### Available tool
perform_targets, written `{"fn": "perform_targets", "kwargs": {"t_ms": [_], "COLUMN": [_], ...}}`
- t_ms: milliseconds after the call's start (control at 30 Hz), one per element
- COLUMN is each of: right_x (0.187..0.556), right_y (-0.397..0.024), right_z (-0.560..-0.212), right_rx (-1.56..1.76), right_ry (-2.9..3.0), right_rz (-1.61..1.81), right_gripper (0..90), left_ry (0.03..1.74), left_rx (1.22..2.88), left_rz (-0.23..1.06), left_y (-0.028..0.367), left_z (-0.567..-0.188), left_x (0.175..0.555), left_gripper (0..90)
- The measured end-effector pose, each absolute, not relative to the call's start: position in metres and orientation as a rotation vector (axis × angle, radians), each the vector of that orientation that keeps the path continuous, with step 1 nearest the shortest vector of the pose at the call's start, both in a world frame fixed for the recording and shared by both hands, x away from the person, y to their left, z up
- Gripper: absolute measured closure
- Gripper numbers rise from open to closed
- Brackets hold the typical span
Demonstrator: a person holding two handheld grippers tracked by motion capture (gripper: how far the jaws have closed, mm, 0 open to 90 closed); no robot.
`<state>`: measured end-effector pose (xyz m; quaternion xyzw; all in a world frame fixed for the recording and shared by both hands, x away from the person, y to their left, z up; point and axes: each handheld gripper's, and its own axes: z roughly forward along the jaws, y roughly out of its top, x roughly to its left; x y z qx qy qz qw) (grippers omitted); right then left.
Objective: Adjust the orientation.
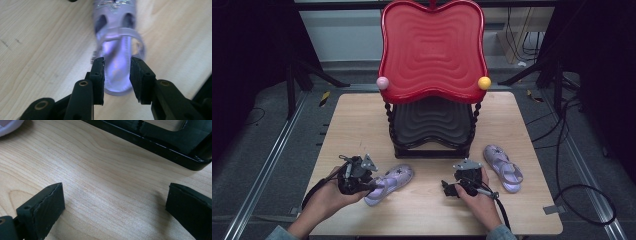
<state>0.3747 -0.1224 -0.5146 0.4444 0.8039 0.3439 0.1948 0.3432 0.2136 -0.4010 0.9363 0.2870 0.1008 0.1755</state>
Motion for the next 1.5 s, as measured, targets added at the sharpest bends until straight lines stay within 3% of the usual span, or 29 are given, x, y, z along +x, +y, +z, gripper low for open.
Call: {"fn": "perform_targets", "kwargs": {"t_ms": [267, 767, 1133, 1367, 1500], "right_x": [0.375, 0.375, 0.375, 0.375, 0.375], "right_y": [-0.122, -0.122, -0.122, -0.122, -0.122], "right_z": [-0.515, -0.515, -0.515, -0.515, -0.515], "right_rx": [1.245, 1.245, 1.245, 1.246, 1.245], "right_ry": [2.253, 2.253, 2.254, 2.254, 2.254], "right_rz": [0.962, 0.963, 0.964, 0.964, 0.964], "right_gripper": [2.2, 2.2, 2.2, 2.2, 2.2], "left_ry": [0.762, 0.793, 0.802, 0.856, 0.893], "left_rx": [2.701, 2.766, 2.764, 2.655, 2.516], "left_rz": [0.211, 0.129, 0.126, 0.063, -0.046], "left_y": [0.199, 0.184, 0.186, 0.199, 0.21], "left_z": [-0.411, -0.448, -0.449, -0.444, -0.44], "left_x": [0.339, 0.35, 0.353, 0.358, 0.361], "left_gripper": [63.3, 76.8, 84.4, 86.2, 86.2]}}
